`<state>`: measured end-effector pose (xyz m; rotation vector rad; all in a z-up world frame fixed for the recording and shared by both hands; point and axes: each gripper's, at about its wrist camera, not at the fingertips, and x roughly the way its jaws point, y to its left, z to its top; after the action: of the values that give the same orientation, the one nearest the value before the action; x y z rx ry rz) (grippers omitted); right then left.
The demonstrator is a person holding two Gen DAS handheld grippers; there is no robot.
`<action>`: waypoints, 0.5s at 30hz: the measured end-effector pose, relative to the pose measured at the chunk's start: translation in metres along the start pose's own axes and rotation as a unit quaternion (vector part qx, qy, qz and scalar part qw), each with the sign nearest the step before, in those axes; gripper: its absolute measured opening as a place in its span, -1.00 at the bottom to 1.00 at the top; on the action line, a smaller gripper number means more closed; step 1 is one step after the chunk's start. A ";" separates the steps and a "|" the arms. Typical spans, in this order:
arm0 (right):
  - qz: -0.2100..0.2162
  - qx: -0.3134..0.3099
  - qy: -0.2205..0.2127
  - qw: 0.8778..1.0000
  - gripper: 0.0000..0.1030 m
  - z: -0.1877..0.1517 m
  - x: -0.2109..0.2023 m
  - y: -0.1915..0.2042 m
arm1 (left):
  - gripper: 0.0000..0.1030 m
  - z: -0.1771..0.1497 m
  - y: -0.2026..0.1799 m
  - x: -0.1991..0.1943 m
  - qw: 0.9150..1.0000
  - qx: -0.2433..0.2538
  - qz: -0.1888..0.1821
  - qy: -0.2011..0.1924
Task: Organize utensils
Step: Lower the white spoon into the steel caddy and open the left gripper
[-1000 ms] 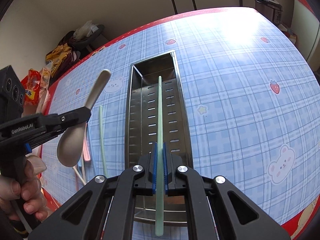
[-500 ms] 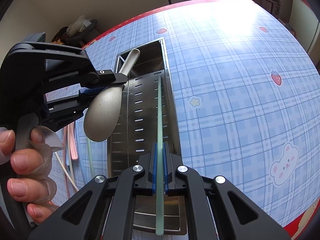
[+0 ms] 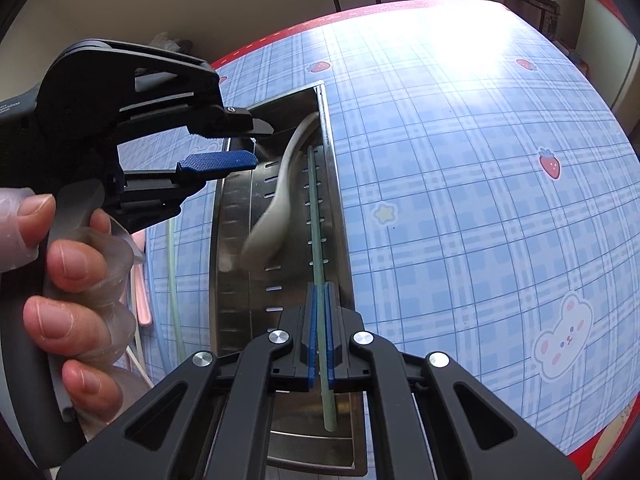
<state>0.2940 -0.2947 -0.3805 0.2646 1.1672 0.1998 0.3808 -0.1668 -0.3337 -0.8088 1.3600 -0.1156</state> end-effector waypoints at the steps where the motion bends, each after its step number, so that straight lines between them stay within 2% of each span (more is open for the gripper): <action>1: -0.001 -0.005 -0.004 1.000 -0.90 -0.001 -0.006 0.001 | -0.43 0.002 -0.002 -0.004 1.000 0.006 -0.002 -0.002; 3: -0.006 -0.011 -0.013 1.000 -0.88 0.000 -0.015 0.002 | -0.40 0.005 -0.005 -0.015 1.000 0.014 -0.011 -0.005; 6: -0.015 -0.013 -0.030 0.999 -0.62 -0.002 -0.032 0.003 | -0.13 0.010 -0.007 -0.037 0.999 0.032 -0.025 -0.015; 8: -0.020 -0.015 -0.043 0.999 -0.30 -0.003 -0.043 0.003 | 0.19 0.011 -0.007 -0.055 0.998 0.053 -0.033 -0.028; 9: -0.024 -0.017 -0.048 0.998 -0.24 -0.004 -0.047 0.004 | 0.29 0.012 -0.006 -0.065 0.997 0.066 -0.035 -0.034; 11: -0.029 -0.020 -0.057 0.998 0.07 -0.006 -0.055 0.002 | 0.66 0.012 -0.001 -0.086 0.994 0.090 -0.030 -0.051; 12: -0.028 -0.023 -0.061 0.997 0.14 -0.008 -0.059 0.005 | 0.67 0.012 0.002 -0.096 0.993 0.101 -0.026 -0.059; 13: -0.025 -0.024 -0.063 0.997 0.32 -0.011 -0.062 0.008 | 0.68 0.012 0.008 -0.106 0.992 0.110 -0.018 -0.066; 14: -0.021 -0.023 -0.064 0.997 0.54 -0.012 -0.064 0.010 | 0.77 0.013 0.015 -0.115 0.991 0.115 -0.011 -0.071; 15: -0.014 -0.021 -0.064 0.998 0.62 -0.015 -0.064 0.015 | 0.90 0.012 0.024 -0.124 0.990 0.114 -0.009 -0.077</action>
<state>0.2559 -0.2976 -0.3254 0.2204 1.0372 0.1802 0.3519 -0.0800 -0.2457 -0.6236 1.1696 -0.2149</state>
